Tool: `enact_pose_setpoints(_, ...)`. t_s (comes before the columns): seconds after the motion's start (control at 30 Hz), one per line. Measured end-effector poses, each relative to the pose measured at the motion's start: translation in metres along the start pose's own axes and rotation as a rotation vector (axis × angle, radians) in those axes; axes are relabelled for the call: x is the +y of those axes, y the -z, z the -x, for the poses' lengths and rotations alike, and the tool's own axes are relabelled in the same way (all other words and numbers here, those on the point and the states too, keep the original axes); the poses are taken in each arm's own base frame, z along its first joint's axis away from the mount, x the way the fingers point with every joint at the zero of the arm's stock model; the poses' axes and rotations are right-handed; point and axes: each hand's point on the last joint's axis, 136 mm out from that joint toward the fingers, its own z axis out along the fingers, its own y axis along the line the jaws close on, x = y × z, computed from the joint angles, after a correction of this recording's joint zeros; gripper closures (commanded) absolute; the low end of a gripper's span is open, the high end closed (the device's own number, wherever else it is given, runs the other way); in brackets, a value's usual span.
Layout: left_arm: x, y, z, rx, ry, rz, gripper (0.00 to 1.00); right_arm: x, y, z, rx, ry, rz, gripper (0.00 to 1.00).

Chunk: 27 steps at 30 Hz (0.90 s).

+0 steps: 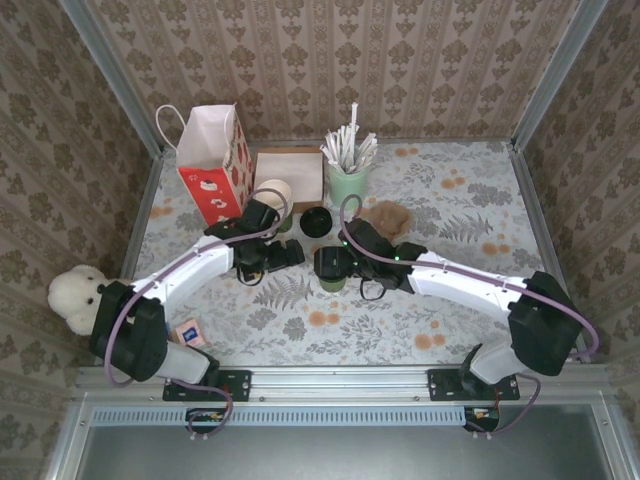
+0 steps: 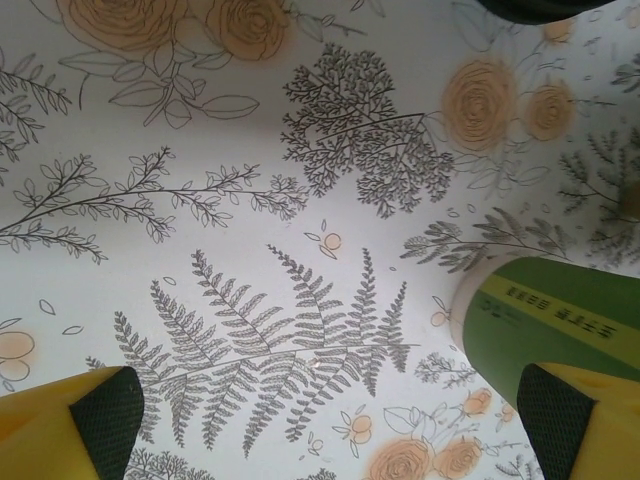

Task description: Pack the takeout coffee

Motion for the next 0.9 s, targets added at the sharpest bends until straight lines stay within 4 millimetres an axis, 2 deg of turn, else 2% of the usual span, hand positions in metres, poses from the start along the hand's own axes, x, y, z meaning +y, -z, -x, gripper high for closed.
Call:
enact_pose_setpoints(0.23, 0.001, -0.012, -0.001, 0.017, 0.015, 0.005, 0.00, 0.004, -0.008, 0.001, 0.038, 0.020, -0.039, 0.00)
enact_pose_setpoints(0.47, -0.003, -0.021, -0.004, 0.046, 0.011, -0.011, 0.00, -0.005, -0.015, -0.008, 0.074, 0.030, -0.088, 0.00)
enact_pose_setpoints(0.77, -0.012, -0.025, -0.007, 0.062, -0.002, -0.041, 0.00, -0.003, -0.016, -0.009, 0.072, 0.021, -0.089, 0.04)
enact_pose_setpoints(0.9, -0.014, -0.029, -0.009, 0.074, -0.008, -0.045, 0.00, -0.001, -0.019, -0.009, 0.063, -0.002, -0.071, 0.09)
